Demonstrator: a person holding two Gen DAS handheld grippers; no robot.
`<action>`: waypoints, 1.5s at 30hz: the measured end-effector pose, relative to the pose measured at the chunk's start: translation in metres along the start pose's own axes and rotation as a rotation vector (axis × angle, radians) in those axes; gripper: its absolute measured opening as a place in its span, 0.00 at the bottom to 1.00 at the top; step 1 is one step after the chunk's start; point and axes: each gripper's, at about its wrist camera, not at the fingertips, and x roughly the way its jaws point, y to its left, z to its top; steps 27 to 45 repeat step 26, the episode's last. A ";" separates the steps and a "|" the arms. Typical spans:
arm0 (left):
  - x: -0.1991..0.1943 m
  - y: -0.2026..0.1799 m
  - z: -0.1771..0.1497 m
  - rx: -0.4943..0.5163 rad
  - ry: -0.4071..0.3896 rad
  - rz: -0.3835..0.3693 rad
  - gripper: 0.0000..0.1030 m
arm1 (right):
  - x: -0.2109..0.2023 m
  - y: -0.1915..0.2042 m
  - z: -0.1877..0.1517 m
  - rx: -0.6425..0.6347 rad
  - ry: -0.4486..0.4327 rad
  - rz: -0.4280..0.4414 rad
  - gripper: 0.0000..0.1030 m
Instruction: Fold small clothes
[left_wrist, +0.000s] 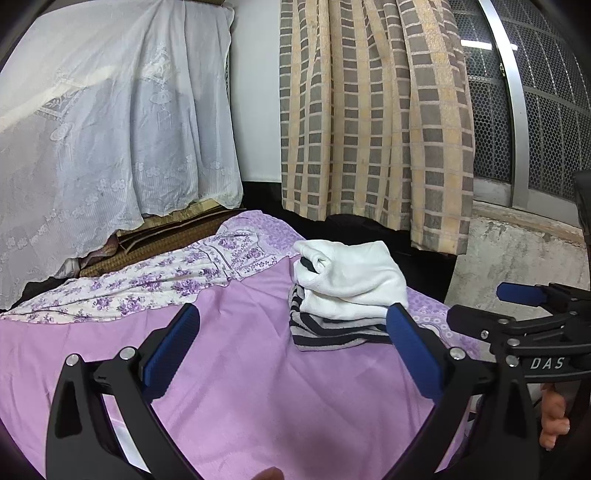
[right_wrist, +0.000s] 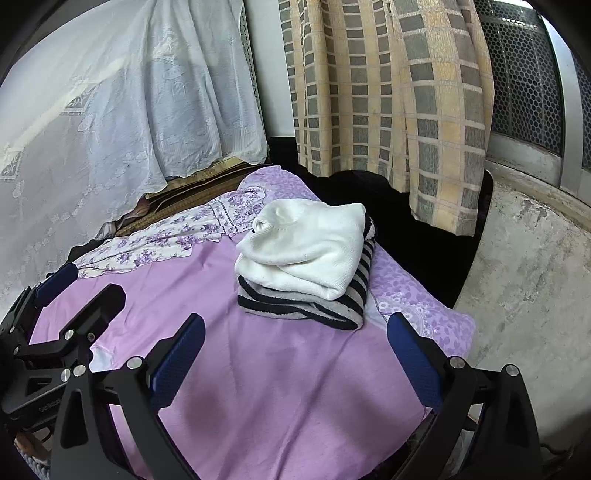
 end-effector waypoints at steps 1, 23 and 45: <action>0.002 0.000 0.000 -0.005 0.008 -0.007 0.96 | 0.001 0.000 -0.001 0.001 0.002 0.001 0.96; 0.011 0.001 -0.003 -0.023 0.031 -0.003 0.96 | 0.004 -0.002 -0.005 0.010 0.015 0.013 0.96; 0.011 0.004 -0.003 -0.033 0.033 0.000 0.96 | 0.004 -0.001 -0.005 0.008 0.014 0.013 0.96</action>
